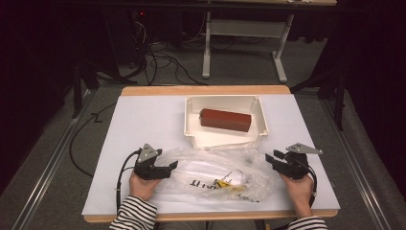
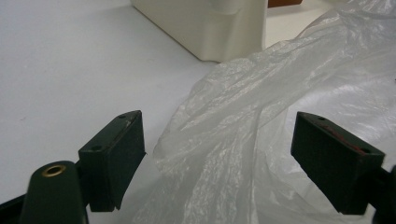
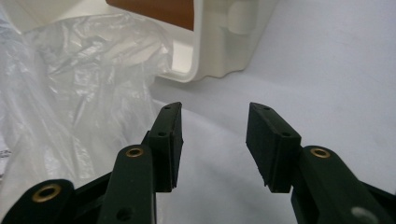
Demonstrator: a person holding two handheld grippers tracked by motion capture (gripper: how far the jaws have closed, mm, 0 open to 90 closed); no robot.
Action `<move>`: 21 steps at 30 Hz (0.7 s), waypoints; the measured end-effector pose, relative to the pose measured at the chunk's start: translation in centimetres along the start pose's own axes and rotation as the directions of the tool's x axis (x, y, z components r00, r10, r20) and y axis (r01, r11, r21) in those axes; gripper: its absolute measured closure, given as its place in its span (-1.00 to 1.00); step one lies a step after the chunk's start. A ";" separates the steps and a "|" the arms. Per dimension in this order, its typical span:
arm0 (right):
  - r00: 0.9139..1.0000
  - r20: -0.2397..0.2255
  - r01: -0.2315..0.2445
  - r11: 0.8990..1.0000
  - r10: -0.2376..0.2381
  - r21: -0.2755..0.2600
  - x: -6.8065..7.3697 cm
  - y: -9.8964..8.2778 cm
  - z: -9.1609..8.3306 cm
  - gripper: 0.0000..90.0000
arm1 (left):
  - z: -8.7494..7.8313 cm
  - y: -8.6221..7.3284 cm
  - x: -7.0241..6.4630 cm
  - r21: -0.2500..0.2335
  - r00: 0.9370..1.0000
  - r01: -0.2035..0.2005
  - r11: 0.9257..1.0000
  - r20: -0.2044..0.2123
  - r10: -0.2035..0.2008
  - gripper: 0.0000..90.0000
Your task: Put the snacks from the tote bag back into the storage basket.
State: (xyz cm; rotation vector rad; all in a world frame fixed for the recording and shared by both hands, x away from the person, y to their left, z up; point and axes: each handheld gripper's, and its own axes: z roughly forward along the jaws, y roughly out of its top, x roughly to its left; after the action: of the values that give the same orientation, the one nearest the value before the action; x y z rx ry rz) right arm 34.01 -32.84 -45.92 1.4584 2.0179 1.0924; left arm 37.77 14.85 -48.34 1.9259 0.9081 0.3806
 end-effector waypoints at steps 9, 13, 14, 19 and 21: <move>0.998 0.060 0.013 1.000 -0.014 0.022 -0.3 -1.1 0.9 0.20 | 0.2 0.1 0.0 0.018 1.000 0.005 1.000 -0.004 -0.005 -0.60; 0.997 0.081 0.006 0.999 -0.008 0.031 -0.3 -1.4 1.2 0.14 | 0.2 0.0 0.0 0.018 1.000 0.002 1.000 -0.005 -0.002 -0.60; 0.996 0.085 0.008 0.999 -0.011 0.032 -0.3 -1.5 1.2 0.11 | 0.1 0.0 0.0 0.016 1.000 0.000 1.000 -0.005 0.000 -0.60; 0.996 0.091 0.001 0.999 -0.005 0.037 -0.3 -1.5 1.3 0.07 | 0.1 0.1 0.0 0.018 1.000 -0.002 1.000 -0.013 0.002 -0.60; 0.996 0.091 -0.003 1.000 0.000 0.027 -0.4 -1.6 1.2 0.03 | 0.1 0.0 0.0 0.019 1.000 -0.002 1.000 -0.007 0.002 -0.60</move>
State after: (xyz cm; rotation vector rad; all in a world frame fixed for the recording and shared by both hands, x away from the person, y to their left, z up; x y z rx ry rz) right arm 34.05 -32.98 -47.92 1.4960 1.9762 0.9838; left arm 37.85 14.73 -48.37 1.9440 0.9173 0.3817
